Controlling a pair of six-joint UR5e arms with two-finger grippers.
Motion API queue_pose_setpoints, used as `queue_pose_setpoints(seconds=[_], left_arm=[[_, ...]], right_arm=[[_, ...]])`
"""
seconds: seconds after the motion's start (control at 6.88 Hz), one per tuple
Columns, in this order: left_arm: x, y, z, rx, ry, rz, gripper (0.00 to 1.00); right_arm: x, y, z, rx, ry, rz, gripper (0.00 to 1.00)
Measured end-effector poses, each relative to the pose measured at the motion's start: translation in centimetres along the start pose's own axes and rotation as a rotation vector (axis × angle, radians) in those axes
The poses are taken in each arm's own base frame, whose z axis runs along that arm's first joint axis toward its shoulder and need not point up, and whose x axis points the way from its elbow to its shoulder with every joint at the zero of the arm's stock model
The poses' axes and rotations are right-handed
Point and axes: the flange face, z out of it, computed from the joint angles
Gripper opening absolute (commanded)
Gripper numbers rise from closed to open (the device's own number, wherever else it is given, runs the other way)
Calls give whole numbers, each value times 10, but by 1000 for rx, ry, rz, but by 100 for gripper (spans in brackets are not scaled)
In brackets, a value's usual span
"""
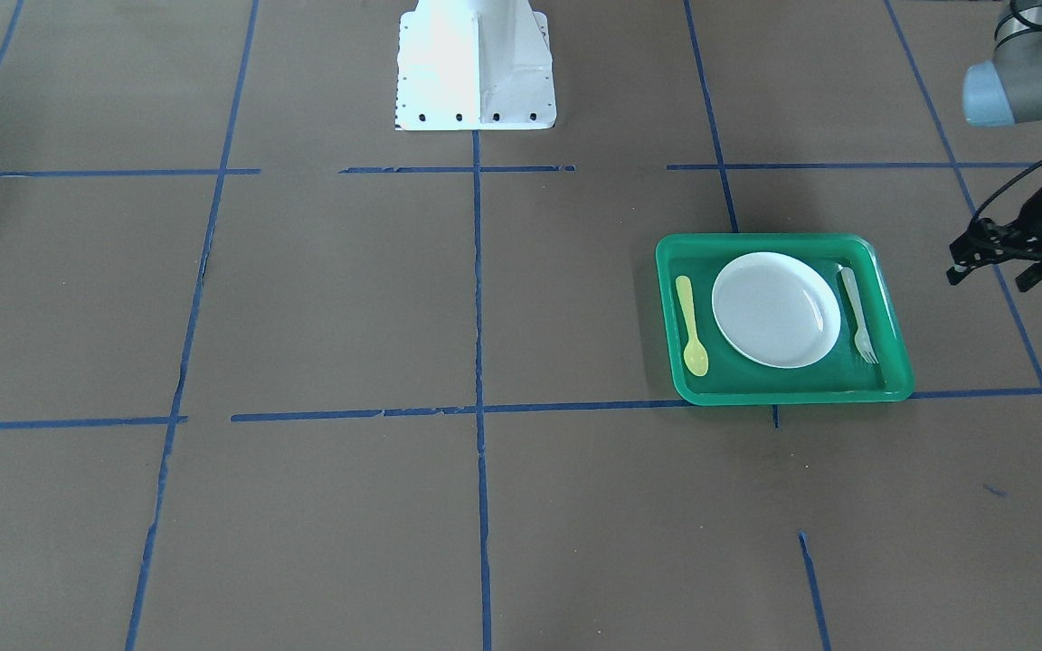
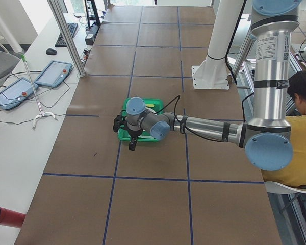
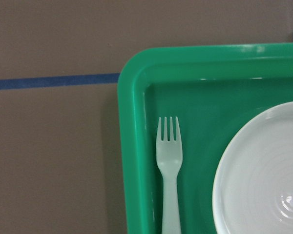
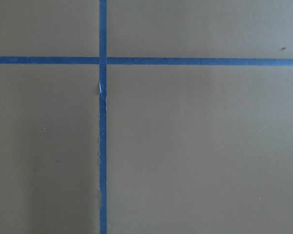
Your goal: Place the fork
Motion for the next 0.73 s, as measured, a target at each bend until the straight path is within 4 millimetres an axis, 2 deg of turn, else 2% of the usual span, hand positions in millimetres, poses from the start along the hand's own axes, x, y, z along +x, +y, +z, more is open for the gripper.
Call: queue_pose_setpoints(seconds=[0.15, 0.29, 0.44, 0.58, 0.73], left_arm=[[-55, 3, -31, -11, -53, 37, 100], [-101, 12, -59, -35, -85, 50, 100], [-131, 22, -78, -60, -93, 43, 100], [-148, 33, -86, -75, -77, 27, 100], [-154, 38, -89, -77, -54, 19, 100]], right_arm=[[0, 0, 0, 0, 0, 0, 100], [0, 0, 0, 0, 1, 0, 100], [0, 0, 0, 0, 1, 0, 100], [0, 0, 0, 0, 0, 0, 100], [0, 0, 0, 0, 0, 0, 100]])
